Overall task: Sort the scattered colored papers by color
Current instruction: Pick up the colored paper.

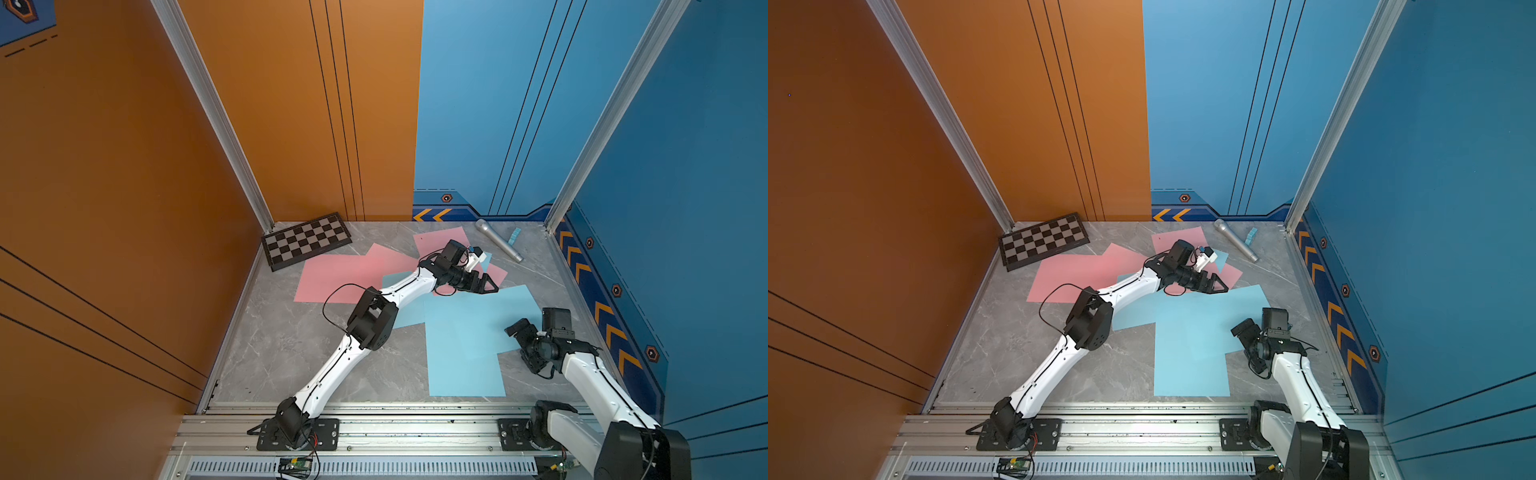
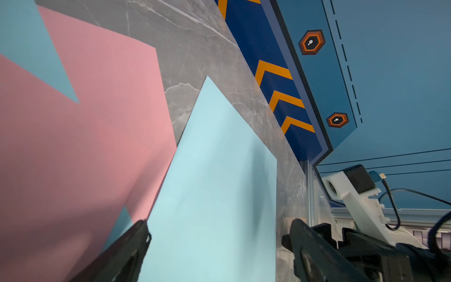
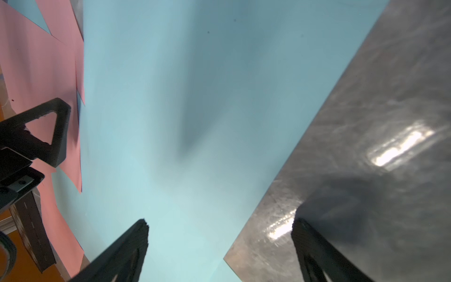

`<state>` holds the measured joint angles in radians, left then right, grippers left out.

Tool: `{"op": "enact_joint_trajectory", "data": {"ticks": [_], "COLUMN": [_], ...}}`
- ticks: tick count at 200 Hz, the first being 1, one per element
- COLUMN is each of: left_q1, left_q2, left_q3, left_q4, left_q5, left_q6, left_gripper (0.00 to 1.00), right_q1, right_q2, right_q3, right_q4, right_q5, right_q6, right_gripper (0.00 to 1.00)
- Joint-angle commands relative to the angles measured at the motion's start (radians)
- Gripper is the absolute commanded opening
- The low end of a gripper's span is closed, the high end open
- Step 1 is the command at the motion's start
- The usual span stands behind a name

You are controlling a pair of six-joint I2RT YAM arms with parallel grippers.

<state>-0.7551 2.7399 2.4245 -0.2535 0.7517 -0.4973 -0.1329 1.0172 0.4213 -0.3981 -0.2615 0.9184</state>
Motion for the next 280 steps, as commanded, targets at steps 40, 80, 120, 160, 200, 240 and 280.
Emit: {"op": "enact_joint_trajectory", "data": {"ticks": [40, 80, 120, 160, 200, 240, 280], "left_q1": [-0.022, -0.027, -0.029, -0.03, -0.03, -0.03, -0.03], "left_q2": [0.017, 0.021, 0.027, 0.033, 0.04, 0.043, 0.053], "left_q3": [0.008, -0.005, -0.006, 0.004, 0.0, -0.003, 0.016], "left_q4": [-0.058, -0.059, -0.058, -0.056, -0.056, -0.056, -0.057], "left_q5": [-0.047, -0.027, -0.005, 0.008, 0.014, 0.02, 0.026], "left_q6": [0.004, -0.006, -0.019, -0.03, -0.038, -0.041, -0.056], "left_gripper": [0.93, 0.93, 0.93, 0.93, 0.92, 0.92, 0.92], "right_q1": [-0.017, -0.034, -0.077, -0.099, -0.099, -0.094, -0.08], "right_q2": [0.161, 0.217, 0.231, 0.325, 0.409, 0.454, 0.547], "right_q3": [-0.026, -0.051, -0.049, -0.026, -0.056, -0.079, -0.048], "right_q4": [0.139, 0.272, 0.374, 0.537, 0.806, 0.976, 0.995], "right_q5": [-0.035, -0.077, -0.12, -0.207, -0.289, -0.343, -0.328], "right_q6": [0.033, 0.039, 0.007, 0.009, 0.083, 0.117, 0.11], "right_gripper": [0.94, 0.95, 0.97, 0.97, 0.97, 0.98, 0.95]}}
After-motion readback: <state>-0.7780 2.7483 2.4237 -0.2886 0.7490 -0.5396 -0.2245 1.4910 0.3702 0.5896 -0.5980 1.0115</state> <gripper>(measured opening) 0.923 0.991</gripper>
